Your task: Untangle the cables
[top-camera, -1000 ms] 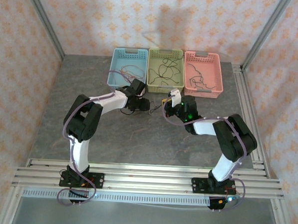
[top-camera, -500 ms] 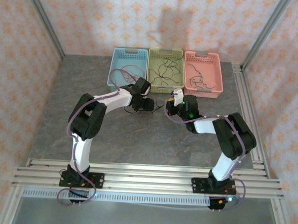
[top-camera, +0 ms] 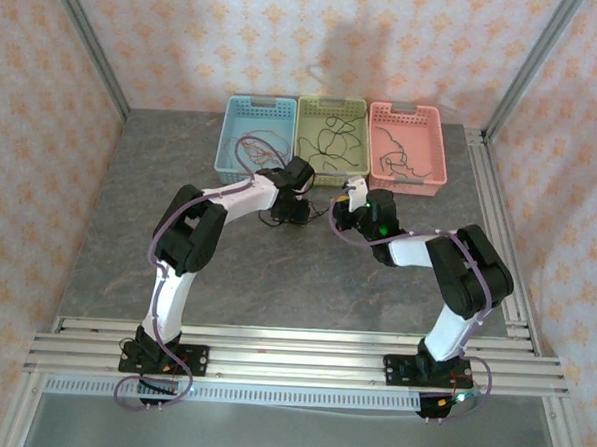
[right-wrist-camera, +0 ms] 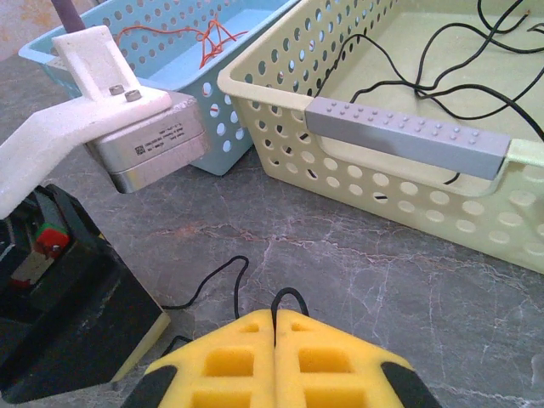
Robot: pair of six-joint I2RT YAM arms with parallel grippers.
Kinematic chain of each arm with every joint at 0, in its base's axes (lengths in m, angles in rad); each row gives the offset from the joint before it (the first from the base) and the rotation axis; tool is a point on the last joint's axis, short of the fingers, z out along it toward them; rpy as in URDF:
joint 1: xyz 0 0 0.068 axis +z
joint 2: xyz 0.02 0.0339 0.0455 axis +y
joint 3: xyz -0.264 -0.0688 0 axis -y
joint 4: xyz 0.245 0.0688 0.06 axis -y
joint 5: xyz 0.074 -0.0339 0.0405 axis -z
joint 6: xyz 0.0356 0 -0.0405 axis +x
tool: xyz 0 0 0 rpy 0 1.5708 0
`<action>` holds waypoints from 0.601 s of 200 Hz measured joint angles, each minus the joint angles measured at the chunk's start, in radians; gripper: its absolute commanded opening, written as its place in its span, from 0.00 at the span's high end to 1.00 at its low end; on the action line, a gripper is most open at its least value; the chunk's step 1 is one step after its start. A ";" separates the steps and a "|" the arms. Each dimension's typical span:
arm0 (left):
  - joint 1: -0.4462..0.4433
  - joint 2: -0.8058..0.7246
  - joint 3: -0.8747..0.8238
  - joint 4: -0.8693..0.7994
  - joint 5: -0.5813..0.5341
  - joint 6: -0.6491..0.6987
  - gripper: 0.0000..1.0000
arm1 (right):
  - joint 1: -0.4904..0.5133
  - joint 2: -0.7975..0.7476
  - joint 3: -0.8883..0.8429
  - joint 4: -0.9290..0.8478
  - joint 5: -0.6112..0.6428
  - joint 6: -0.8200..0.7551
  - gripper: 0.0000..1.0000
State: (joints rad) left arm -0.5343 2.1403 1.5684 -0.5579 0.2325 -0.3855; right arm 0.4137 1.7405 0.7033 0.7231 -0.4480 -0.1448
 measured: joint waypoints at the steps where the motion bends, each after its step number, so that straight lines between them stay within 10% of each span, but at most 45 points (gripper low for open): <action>1: 0.000 0.000 0.000 0.000 -0.001 -0.003 0.96 | 0.000 0.000 0.000 0.000 0.000 0.000 1.00; 61: 0.010 -0.166 -0.220 0.109 -0.043 -0.010 1.00 | 0.000 0.000 0.000 0.001 0.004 0.003 1.00; 94: 0.056 -0.383 -0.350 0.175 -0.060 -0.014 1.00 | 0.000 0.000 0.000 0.010 0.004 0.007 0.59; 120: 0.069 -0.492 -0.399 0.258 -0.043 -0.002 1.00 | 0.000 -0.002 -0.015 0.046 0.006 0.017 0.47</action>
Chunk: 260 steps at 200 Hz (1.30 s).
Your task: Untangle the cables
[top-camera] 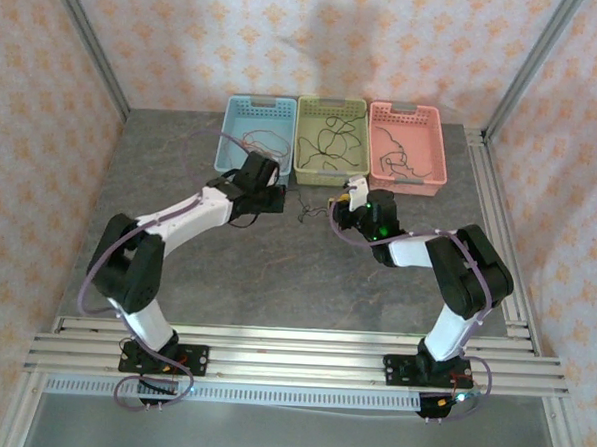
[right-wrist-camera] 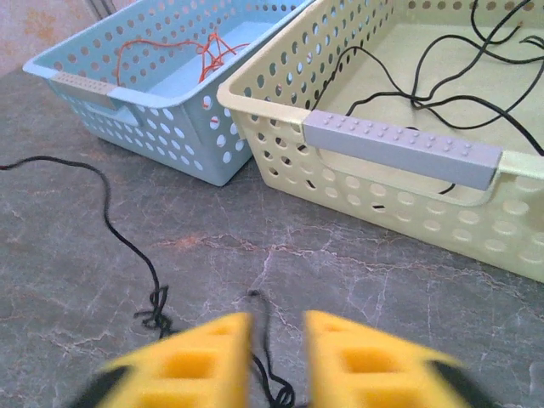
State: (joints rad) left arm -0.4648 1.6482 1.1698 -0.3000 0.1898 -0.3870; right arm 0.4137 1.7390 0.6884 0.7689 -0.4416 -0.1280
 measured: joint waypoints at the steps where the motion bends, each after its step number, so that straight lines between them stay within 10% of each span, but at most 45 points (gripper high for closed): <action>1: 0.000 -0.006 -0.003 0.000 0.002 0.000 1.00 | 0.000 0.000 -0.001 0.002 0.000 0.001 0.46; 172: -0.092 -0.188 0.042 -0.054 0.247 0.102 1.00 | 0.091 -0.008 -0.066 0.270 -0.250 0.017 0.36; 260: -0.116 -0.220 0.131 -0.096 0.274 0.097 1.00 | 0.103 0.010 -0.005 0.135 -0.293 -0.007 0.67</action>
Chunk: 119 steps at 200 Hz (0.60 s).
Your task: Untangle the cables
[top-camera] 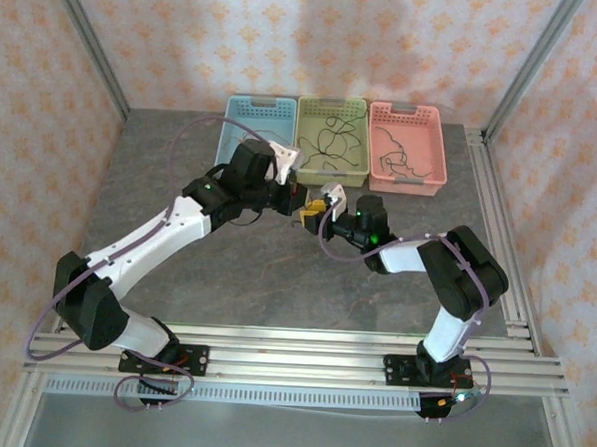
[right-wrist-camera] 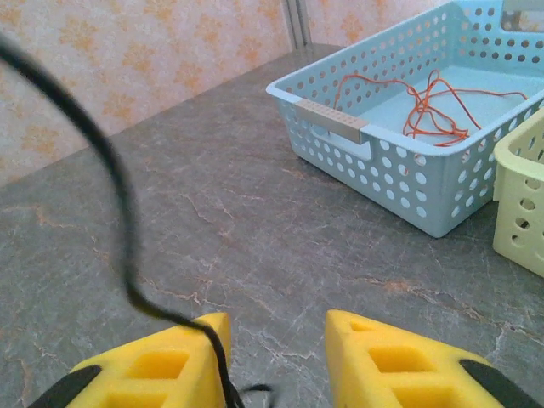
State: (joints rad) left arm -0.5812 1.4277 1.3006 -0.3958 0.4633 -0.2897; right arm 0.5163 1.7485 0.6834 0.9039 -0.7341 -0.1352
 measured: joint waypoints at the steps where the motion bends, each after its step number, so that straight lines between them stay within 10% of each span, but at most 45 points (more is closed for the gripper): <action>1: 0.000 -0.002 0.001 -0.001 0.001 0.000 1.00 | 0.000 0.000 0.001 -0.001 0.000 0.000 0.67; 119: 0.000 -0.341 0.253 -0.128 -0.123 -0.022 1.00 | 0.009 0.011 0.039 -0.147 0.005 -0.045 0.60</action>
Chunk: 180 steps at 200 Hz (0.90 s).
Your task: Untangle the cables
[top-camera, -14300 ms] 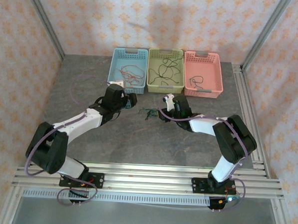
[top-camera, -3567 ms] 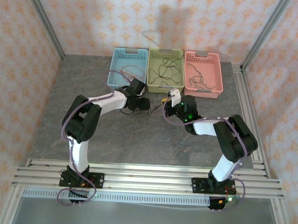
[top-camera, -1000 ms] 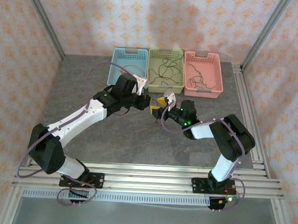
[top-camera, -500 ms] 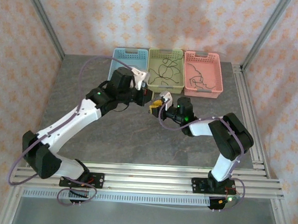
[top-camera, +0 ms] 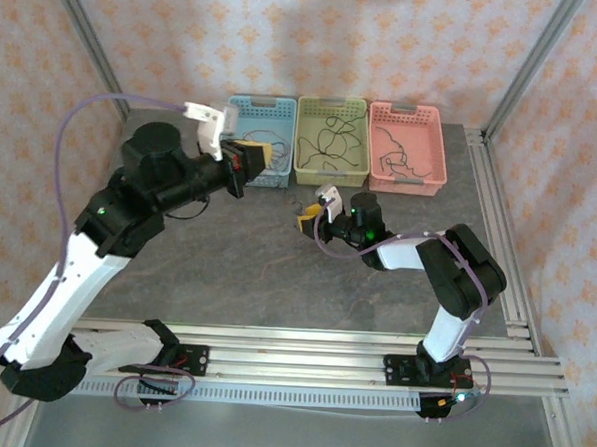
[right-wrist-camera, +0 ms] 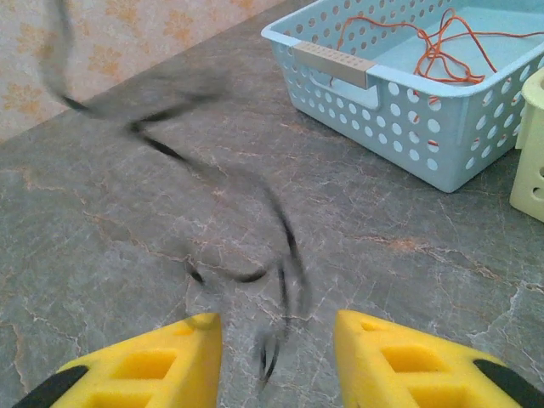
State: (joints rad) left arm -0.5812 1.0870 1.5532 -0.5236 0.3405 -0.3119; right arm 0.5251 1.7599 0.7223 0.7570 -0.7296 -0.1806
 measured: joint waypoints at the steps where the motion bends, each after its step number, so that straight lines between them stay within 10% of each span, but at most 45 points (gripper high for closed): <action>1: 0.000 -0.002 0.002 -0.002 -0.002 0.000 1.00 | 0.000 0.000 0.000 -0.001 0.000 0.000 0.60; 62: 0.000 -0.086 0.072 -0.061 -0.117 0.012 1.00 | 0.000 0.001 0.006 -0.029 0.025 -0.016 0.66; 103: 0.000 -0.078 0.065 -0.065 -0.139 0.012 1.00 | 0.002 0.001 0.007 -0.027 0.023 -0.018 0.46; 180: 0.000 0.018 0.060 -0.065 -0.195 0.010 1.00 | 0.062 0.001 -0.010 0.045 -0.035 -0.050 0.37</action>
State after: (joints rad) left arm -0.5812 1.1046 1.6127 -0.5884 0.1455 -0.3019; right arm 0.5869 1.7607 0.7120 0.8024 -0.7643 -0.2310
